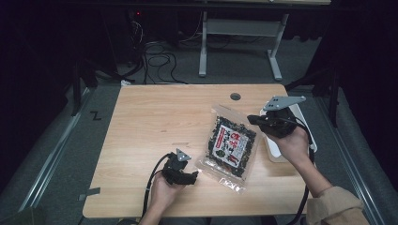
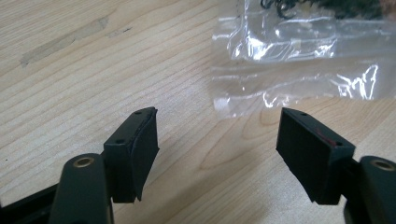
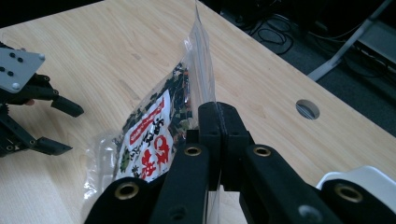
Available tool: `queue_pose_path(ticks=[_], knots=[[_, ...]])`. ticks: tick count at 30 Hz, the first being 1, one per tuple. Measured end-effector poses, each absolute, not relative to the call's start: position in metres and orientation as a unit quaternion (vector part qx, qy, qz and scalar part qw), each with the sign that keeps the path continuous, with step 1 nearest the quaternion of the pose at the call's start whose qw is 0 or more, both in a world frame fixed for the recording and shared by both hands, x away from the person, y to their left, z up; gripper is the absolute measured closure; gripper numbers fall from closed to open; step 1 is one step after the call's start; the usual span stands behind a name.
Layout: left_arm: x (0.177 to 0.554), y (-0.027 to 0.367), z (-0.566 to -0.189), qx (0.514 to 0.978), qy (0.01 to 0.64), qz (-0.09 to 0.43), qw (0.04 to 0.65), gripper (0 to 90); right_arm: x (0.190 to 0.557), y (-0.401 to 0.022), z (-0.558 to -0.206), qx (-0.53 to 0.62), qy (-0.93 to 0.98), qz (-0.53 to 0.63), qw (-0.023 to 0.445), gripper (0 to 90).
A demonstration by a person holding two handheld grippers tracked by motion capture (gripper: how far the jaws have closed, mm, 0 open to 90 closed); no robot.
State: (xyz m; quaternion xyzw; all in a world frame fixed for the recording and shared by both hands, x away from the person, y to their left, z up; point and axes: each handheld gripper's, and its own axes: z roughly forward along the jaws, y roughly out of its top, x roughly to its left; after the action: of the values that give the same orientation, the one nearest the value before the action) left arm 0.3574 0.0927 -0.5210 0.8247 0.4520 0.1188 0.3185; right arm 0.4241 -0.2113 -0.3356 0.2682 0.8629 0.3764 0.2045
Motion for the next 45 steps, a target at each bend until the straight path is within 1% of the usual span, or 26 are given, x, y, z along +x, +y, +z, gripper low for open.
queue_pose_path(ticks=[7, 16, 24, 34, 45], knots=[[0.358, 0.093, -0.521, 0.825, 0.454, 0.118, 0.317, 29.9, 0.420, -0.214, -0.317, 0.260, 0.861, 0.379, 0.218, 90.0], [0.358, 0.093, -0.522, 0.823, 0.456, 0.120, 0.317, 29.8, 0.420, -0.214, -0.300, 0.260, 0.857, 0.382, 0.228, 90.0], [0.358, 0.093, -0.522, 0.822, 0.457, 0.122, 0.318, 29.8, 0.422, -0.215, -0.291, 0.261, 0.853, 0.386, 0.233, 90.0], [0.358, 0.093, -0.522, 0.821, 0.458, 0.122, 0.318, 29.7, 0.428, -0.222, -0.272, 0.272, 0.843, 0.391, 0.250, 90.0], [0.358, 0.093, -0.522, 0.823, 0.456, 0.121, 0.316, 29.9, 0.435, -0.230, -0.263, 0.291, 0.833, 0.391, 0.261, 90.0]])
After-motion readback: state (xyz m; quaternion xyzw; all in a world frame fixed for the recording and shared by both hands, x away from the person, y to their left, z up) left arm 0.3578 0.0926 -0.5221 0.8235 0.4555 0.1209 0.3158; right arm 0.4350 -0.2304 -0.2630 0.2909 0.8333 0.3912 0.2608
